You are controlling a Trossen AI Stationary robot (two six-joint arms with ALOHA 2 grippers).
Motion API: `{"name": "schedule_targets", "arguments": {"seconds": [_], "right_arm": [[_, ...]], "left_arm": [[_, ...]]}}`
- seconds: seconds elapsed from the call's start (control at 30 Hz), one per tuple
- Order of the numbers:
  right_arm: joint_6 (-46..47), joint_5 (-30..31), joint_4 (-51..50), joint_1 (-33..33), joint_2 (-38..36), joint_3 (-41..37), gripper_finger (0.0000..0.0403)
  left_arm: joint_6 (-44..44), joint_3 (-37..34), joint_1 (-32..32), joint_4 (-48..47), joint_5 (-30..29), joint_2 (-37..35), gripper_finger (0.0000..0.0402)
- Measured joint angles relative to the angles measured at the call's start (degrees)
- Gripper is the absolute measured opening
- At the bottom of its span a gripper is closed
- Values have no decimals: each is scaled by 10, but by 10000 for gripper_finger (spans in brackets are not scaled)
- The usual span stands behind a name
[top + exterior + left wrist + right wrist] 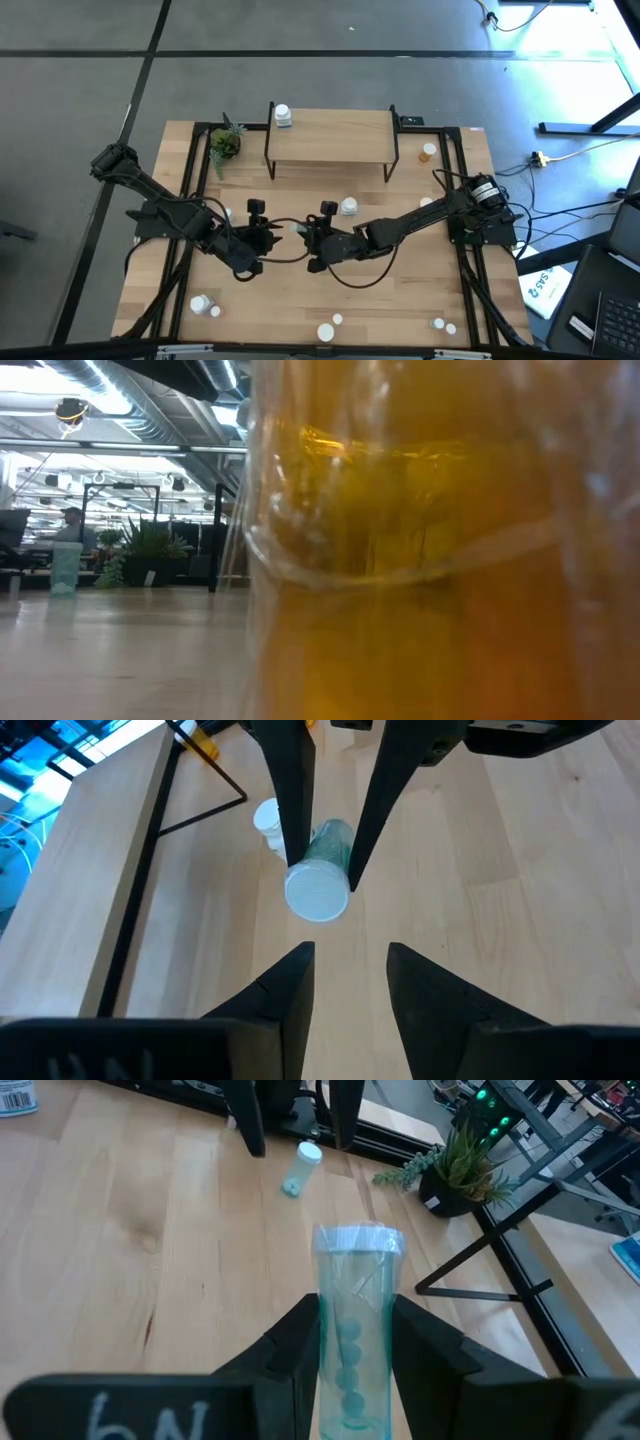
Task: Pick and place medicine bottles onto shelf by color
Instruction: Put the top right blue pill bottle on the shelf
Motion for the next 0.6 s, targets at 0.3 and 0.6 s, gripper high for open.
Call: {"name": "schedule_targets", "arguments": {"seconds": [0.3,0.6], "right_arm": [[15,14,0,-6,0,0,108],[20,14,0,-7,0,0,108]], "left_arm": [[0,0,0,0,0,0,121],[0,0,0,-2,0,0,121]]}}
